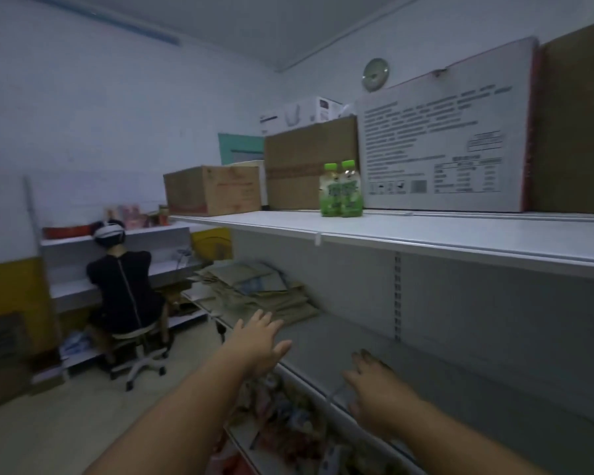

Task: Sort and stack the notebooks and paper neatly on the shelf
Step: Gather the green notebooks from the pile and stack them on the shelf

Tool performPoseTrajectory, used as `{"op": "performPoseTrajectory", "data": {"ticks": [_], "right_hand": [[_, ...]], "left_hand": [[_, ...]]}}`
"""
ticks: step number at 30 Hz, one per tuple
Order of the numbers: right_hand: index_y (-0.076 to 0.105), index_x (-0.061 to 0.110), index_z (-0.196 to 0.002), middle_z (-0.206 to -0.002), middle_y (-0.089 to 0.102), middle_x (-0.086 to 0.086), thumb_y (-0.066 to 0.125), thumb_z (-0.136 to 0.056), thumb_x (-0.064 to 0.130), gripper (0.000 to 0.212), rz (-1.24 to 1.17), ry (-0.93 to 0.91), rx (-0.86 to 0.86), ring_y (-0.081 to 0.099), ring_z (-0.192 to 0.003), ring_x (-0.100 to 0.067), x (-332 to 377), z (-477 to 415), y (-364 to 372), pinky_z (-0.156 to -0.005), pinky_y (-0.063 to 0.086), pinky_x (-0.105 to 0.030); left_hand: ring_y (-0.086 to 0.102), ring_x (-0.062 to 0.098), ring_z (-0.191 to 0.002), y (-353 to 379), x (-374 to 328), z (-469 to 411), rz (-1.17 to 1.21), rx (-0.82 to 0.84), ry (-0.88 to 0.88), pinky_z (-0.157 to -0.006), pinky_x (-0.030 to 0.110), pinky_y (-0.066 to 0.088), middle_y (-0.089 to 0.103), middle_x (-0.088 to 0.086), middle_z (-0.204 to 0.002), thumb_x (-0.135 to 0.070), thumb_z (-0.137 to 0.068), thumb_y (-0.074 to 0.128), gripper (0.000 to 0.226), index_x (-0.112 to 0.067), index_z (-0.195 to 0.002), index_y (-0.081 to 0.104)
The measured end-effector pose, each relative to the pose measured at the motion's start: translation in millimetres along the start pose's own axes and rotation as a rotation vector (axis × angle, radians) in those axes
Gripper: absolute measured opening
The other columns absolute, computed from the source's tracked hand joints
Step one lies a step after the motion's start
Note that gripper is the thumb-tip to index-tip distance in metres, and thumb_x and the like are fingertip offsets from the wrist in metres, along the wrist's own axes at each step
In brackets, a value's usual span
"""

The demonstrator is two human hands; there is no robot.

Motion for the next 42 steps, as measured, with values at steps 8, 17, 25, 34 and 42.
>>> {"op": "performPoseTrajectory", "data": {"ticks": [8,17,25,34,42], "right_hand": [[0.031,0.012,-0.142,-0.154,0.015,-0.019,0.043,-0.094,0.032,0.053,-0.047,-0.174,0.021,0.012,-0.144,-0.033,91.5,-115.1,16.6,-0.115,0.022,-0.044],[0.033,0.013,-0.141,-0.15,0.023,-0.015,0.049,-0.093,0.036,0.056,-0.062,-0.31,0.041,0.012,-0.143,-0.034,153.9,-278.7,10.6,-0.113,0.025,-0.047],[0.031,0.02,-0.144,-0.153,0.023,-0.011,0.052,-0.092,0.033,0.058,-0.136,-0.282,-0.044,0.016,-0.143,-0.028,173.1,-395.4,-4.6,-0.114,0.023,-0.038],[0.037,0.01,-0.138,-0.156,0.014,-0.012,0.041,-0.093,0.027,0.048,-0.219,-0.009,-0.227,0.017,-0.142,-0.031,169.5,-517.3,-19.8,-0.114,0.025,-0.038],[0.041,0.018,-0.135,-0.139,0.045,-0.006,0.039,-0.093,0.042,0.048,-0.293,0.387,-0.137,0.047,-0.125,-0.027,152.0,-589.7,-6.9,-0.1,0.042,-0.035]], "left_hand": [[-0.003,0.016,-0.148,32.8,137.7,3.6,0.087,-0.001,-0.228,-0.118,0.042,0.003,0.004,-0.001,-0.161,-0.055,-0.097,0.025,0.063,-0.024,-0.151,0.016],[-0.003,0.018,-0.148,20.2,266.2,-64.2,-0.043,0.022,-0.397,-0.119,0.045,0.005,0.006,-0.001,-0.161,-0.055,-0.097,0.025,0.063,-0.024,-0.151,0.016],[-0.004,0.014,-0.147,8.5,324.4,-131.8,0.024,-0.059,-0.323,-0.119,0.04,0.001,0.006,-0.004,-0.16,-0.05,-0.098,0.029,0.059,-0.027,-0.151,0.017],[0.025,0.016,-0.142,19.1,411.0,-212.4,0.272,-0.088,-0.228,-0.115,0.035,0.026,0.022,-0.004,-0.157,-0.048,-0.096,0.04,0.057,-0.029,-0.148,0.026],[0.054,0.004,-0.111,49.8,471.0,-296.7,0.688,0.175,-0.031,-0.094,0.02,0.042,0.057,-0.006,-0.129,-0.037,-0.096,0.049,0.043,-0.024,-0.137,0.047]]}}
Point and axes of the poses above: each hand's wrist, its own z-axis away from the middle knuckle, its own y-axis out of the palm, x = y × z, the point moved 8 cm from there along -z, towards the middle knuckle
